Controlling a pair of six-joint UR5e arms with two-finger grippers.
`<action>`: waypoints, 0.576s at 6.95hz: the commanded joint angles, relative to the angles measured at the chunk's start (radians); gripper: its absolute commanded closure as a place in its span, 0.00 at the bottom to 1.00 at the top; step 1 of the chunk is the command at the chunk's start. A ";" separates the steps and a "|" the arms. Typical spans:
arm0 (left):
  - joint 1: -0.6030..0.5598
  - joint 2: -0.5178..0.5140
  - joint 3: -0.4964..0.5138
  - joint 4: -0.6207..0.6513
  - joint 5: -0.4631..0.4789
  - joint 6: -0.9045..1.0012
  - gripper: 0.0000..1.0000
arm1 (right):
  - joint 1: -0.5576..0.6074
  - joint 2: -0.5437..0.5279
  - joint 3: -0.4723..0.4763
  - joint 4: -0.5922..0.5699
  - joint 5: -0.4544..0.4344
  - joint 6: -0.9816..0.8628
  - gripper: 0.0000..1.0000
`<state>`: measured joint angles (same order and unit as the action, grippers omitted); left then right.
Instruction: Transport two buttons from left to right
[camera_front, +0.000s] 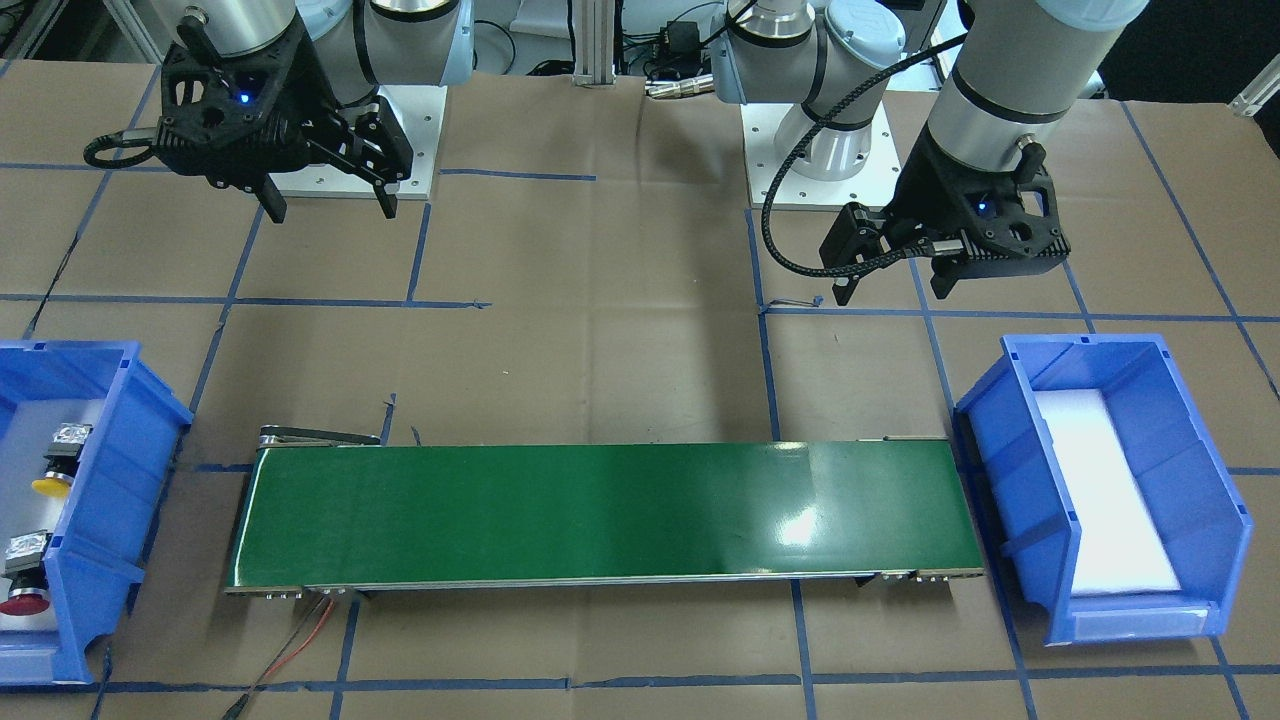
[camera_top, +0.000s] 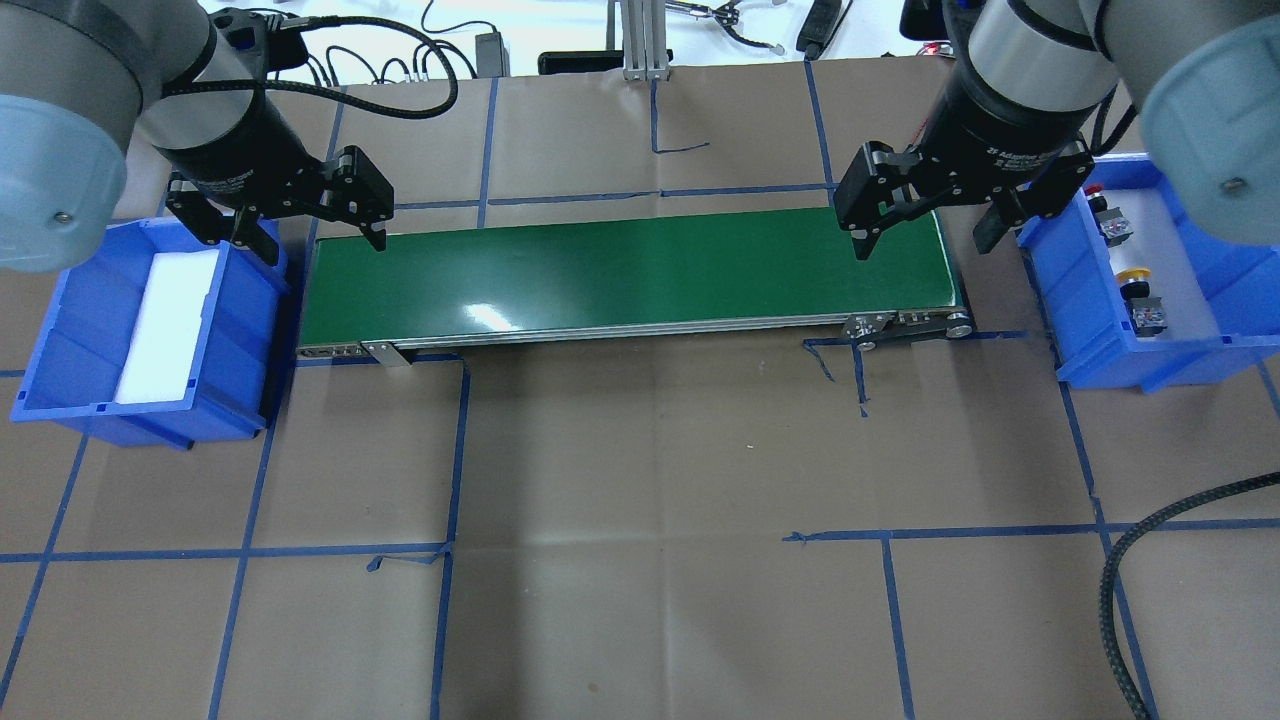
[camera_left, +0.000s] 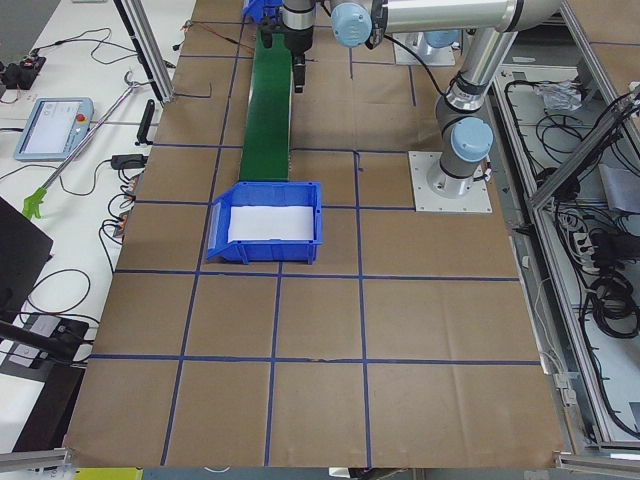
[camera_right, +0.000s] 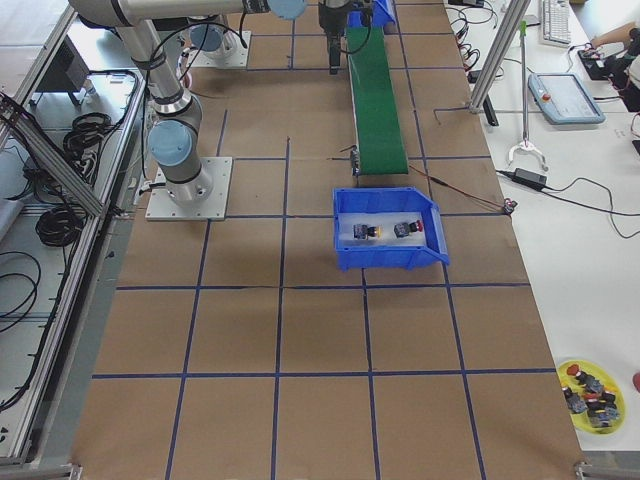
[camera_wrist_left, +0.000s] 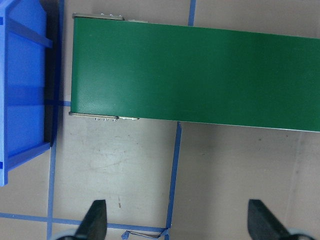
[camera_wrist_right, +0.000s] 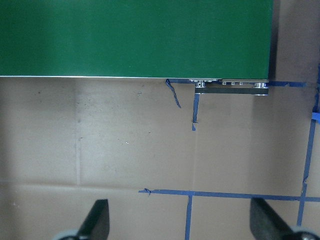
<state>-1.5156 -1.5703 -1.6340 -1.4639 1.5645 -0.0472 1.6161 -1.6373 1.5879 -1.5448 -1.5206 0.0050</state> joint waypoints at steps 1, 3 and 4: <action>0.000 -0.002 -0.001 -0.001 0.000 0.001 0.00 | -0.001 -0.002 -0.002 0.002 -0.001 0.003 0.00; 0.000 -0.002 -0.003 -0.003 0.003 0.007 0.00 | -0.001 -0.001 -0.006 0.000 -0.001 0.003 0.00; 0.000 -0.004 -0.003 -0.001 0.023 0.009 0.00 | -0.002 -0.001 -0.008 0.000 -0.001 0.003 0.00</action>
